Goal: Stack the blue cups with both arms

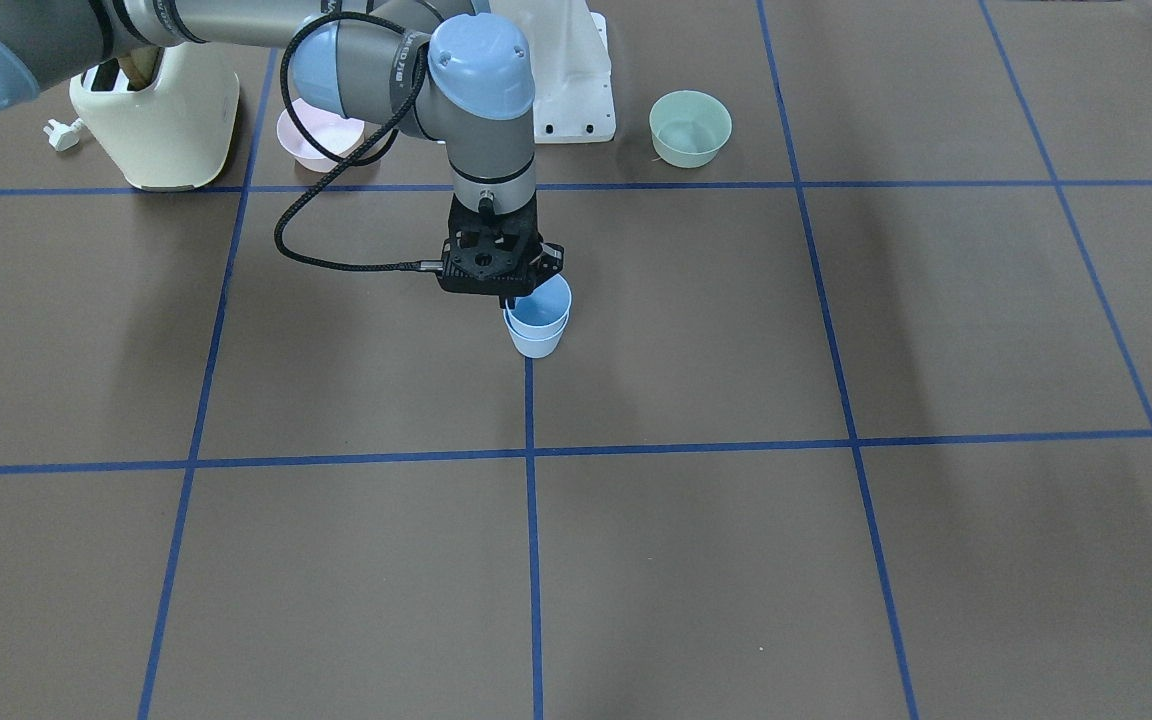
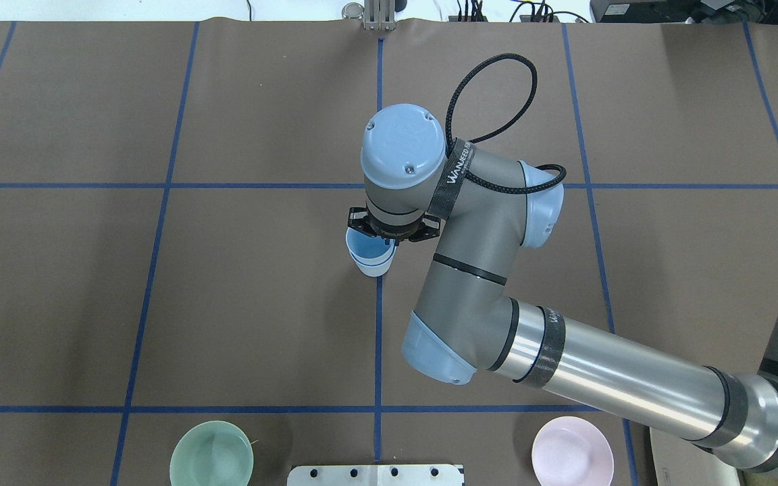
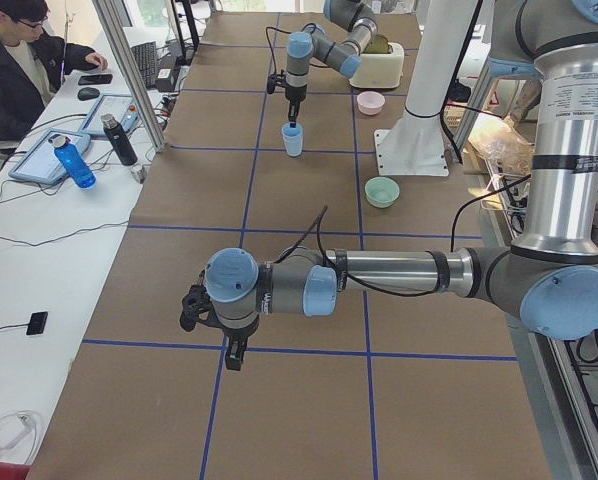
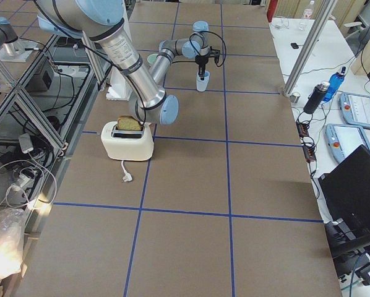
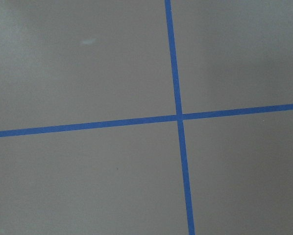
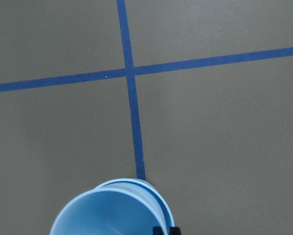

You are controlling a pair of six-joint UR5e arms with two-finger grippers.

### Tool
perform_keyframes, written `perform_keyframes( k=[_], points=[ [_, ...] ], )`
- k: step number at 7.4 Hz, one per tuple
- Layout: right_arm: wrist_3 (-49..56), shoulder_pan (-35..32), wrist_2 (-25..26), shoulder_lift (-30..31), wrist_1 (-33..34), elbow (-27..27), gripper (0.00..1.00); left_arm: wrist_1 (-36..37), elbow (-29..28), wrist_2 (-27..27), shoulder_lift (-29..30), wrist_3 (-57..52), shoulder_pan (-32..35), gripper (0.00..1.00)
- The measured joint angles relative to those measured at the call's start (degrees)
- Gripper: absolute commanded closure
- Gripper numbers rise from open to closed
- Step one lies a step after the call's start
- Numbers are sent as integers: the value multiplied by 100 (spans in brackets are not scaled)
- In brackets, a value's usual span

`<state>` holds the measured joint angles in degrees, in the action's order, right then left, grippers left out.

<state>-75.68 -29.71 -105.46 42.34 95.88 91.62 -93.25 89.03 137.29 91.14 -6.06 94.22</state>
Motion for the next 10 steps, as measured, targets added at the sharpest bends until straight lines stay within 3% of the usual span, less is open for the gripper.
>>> perform_keyframes(
  k=[3, 5, 8, 10],
  points=[
    [81, -187, -73, 15, -1, 210, 0, 2, -6, -4, -6, 8, 0, 2],
    [842, -1065, -755, 219, 31, 337, 0, 6, 8, 1, -8, 175, 0, 2],
    [3592, -3038, -1957, 1309, 33, 356, 0, -108, 201, 1, -3, 945, -9, 2],
    [5358, -4041, -2288, 2226, 24, 356, 0, -127, 284, -39, 3, 970, -35, 2]
  ],
)
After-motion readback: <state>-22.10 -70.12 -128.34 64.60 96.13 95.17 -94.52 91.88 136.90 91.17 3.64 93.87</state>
